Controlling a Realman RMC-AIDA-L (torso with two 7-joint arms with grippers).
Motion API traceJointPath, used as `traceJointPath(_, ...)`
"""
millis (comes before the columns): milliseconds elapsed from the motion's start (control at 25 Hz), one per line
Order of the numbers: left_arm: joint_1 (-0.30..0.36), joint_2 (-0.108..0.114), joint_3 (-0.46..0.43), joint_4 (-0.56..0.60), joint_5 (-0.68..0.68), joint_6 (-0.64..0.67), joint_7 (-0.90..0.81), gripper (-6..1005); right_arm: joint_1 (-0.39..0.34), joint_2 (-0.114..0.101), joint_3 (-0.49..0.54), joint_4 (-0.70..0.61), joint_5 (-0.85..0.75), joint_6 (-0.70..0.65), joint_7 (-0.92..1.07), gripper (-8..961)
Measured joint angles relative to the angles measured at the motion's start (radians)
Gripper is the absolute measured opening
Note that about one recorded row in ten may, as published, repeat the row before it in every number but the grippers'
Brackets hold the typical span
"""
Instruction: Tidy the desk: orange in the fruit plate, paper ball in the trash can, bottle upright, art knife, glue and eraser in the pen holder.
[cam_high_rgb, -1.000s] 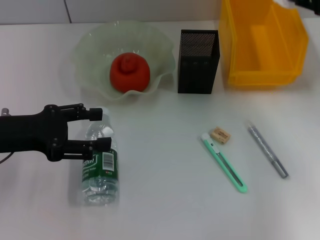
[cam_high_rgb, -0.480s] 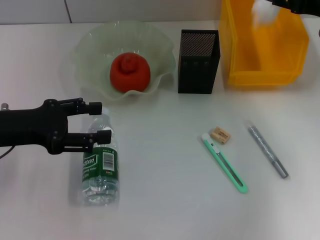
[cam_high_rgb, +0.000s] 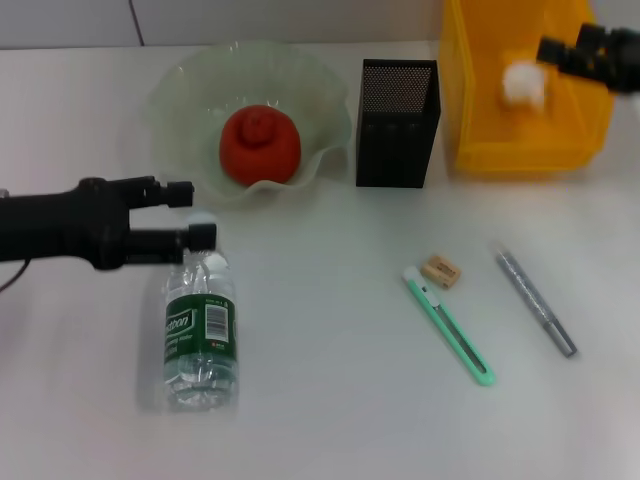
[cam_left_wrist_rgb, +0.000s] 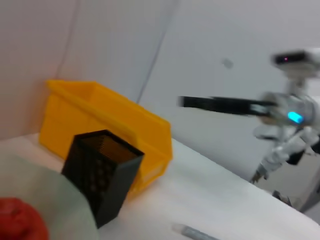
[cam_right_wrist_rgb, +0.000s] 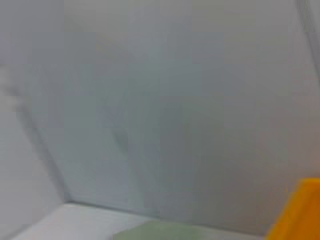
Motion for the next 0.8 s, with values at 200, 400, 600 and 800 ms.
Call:
traceJointPath(200, 0.018, -0.027, 0.000, 0.206, 0.093, -0.029, -0.327, 841, -0.124, 0.004, 0.035, 0.066, 0.089, -0.287, -0.237, 850)
traceJointPath(400, -0.032, -0.077, 0.023, 0.430, 0.374, -0.085, -0.725, 837, -0.147, -0.002, 0.038, 0.276, 0.091, -0.352, -0.445, 851)
traceJointPath(600, -0.171, -0.090, 0.079, 0.425, 0.602, -0.100, -0.991, 830, -0.141, -0.009, 0.035, 0.387, 0.078, -0.342, -0.564, 850)
traceJointPath(800, -0.320, -0.092, 0.154, 0.286, 0.767, -0.139, -1.138, 823, -0.140, -0.003, 0.031, 0.398, 0.069, -0.339, -0.580, 849)
